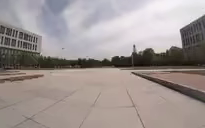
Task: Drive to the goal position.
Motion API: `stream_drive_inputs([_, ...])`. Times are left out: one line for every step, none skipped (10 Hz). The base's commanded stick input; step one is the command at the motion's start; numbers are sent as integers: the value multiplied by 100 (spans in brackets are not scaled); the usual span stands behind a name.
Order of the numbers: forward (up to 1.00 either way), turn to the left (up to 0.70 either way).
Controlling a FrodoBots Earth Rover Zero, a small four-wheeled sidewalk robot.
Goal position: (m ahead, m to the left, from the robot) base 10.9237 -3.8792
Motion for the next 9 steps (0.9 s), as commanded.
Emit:
stream_drive_inputs([70, 0])
stream_drive_inputs([70, 0])
stream_drive_inputs([70, 0])
stream_drive_inputs([70, 0])
stream_drive_inputs([70, 0])
stream_drive_inputs([70, 0])
stream_drive_inputs([70, 0])
stream_drive_inputs([70, 0])
stream_drive_inputs([70, 0])
